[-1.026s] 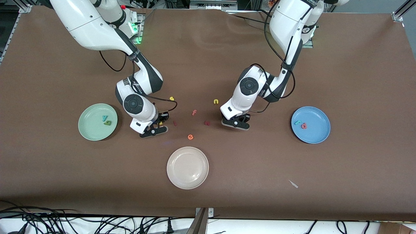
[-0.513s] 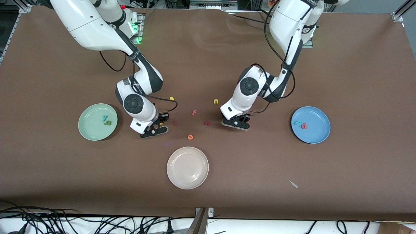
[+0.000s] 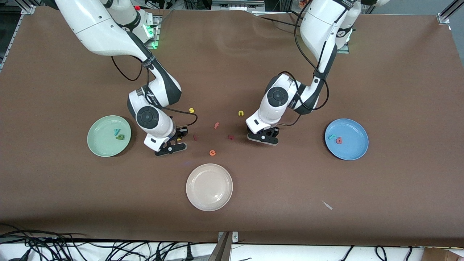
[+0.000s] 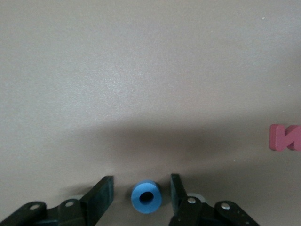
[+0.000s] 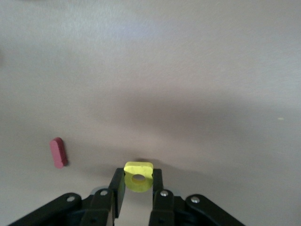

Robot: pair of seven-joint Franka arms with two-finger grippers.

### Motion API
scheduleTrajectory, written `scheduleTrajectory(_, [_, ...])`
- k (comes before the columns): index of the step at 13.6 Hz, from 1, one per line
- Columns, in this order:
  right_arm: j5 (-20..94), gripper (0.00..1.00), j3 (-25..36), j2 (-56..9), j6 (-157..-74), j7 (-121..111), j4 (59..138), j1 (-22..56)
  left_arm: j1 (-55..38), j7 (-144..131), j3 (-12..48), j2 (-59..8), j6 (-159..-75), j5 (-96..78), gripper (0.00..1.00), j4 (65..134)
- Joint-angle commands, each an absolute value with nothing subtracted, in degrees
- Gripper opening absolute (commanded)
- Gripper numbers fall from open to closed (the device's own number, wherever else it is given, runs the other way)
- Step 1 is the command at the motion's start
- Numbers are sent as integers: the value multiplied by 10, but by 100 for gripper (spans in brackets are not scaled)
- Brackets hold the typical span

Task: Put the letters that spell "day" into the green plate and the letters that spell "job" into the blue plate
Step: 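Place the yellow letter on the green plate while the left gripper lifts blue o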

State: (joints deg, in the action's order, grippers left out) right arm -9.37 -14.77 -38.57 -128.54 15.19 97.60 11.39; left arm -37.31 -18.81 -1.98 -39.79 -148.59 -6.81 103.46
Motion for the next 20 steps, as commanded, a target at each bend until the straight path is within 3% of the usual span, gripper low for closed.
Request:
scheduleTrajectory(1, [-97,7,-148,-391,-1217,142,927,107,-383,-198,-19,-417,-1484,-55,47,1032])
scheduleTrajectory(7, [-96,2,-82,-360,-1119,83,933,96,-383,-198,-19,-416,-1484,-54,4,1032])
scheduleTrajectory(10, [-94,2,-33,-352,-1108,-18,935,95,-365,-197,-20,-386,-1458,-50,4,1031])
scheduleTrajectory(15, [-92,4,26,-354,-1093,-113,935,77,-228,-53,-16,-295,-1388,-54,4,1054])
scheduleTrajectory(16, [-93,16,25,-355,-1093,-113,935,68,-200,-17,-15,-275,-1386,-54,4,1068])
scheduleTrajectory(17, [-92,68,25,-355,-1092,-106,934,67,-172,23,-12,-258,-1383,-54,4,1083])
scheduleTrajectory(18, [-87,100,24,-353,-1092,-104,933,68,-138,60,-8,-244,-1377,-54,4,1096])
scheduleTrajectory(20, [-59,100,17,-344,-1067,-99,926,71,-87,151,-7,-230,-1367,-55,4,1108])
